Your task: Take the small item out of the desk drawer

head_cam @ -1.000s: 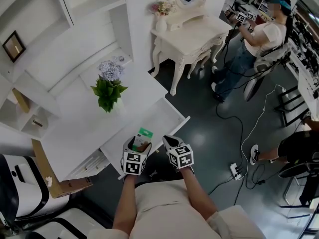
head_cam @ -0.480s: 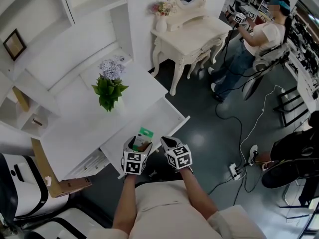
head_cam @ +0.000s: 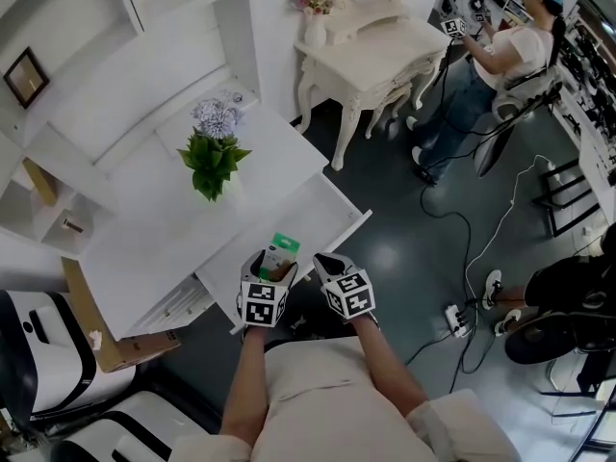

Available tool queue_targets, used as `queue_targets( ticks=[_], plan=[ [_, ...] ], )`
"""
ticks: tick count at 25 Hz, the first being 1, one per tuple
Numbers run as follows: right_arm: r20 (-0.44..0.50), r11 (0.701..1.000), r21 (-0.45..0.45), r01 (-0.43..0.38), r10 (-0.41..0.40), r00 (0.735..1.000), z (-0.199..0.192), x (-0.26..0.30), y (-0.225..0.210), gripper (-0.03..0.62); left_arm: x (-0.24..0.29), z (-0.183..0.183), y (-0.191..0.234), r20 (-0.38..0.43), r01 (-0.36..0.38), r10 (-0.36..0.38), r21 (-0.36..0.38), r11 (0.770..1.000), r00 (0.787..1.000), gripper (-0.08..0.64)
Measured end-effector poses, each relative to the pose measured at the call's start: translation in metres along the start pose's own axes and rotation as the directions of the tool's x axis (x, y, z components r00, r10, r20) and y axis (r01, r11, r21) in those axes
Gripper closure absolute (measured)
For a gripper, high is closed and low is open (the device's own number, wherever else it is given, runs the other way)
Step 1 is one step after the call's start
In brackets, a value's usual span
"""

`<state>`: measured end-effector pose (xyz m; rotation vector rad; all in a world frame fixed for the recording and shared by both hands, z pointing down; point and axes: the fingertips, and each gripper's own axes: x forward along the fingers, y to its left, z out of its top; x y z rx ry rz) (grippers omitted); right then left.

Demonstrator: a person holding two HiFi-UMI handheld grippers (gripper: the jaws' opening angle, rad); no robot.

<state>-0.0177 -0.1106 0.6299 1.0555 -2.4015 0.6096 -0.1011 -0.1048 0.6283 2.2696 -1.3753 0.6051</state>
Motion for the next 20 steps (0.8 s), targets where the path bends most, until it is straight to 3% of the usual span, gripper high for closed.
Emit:
queue_targets(
  ticks=[20],
  plan=[
    [0.003, 1.000, 0.006, 0.001, -0.001, 1.000, 0.005, 0.000, -0.012, 0.568, 0.010, 0.003, 0.000, -0.016, -0.005, 0.005, 0.004, 1.000, 1.000, 0.201]
  ],
)
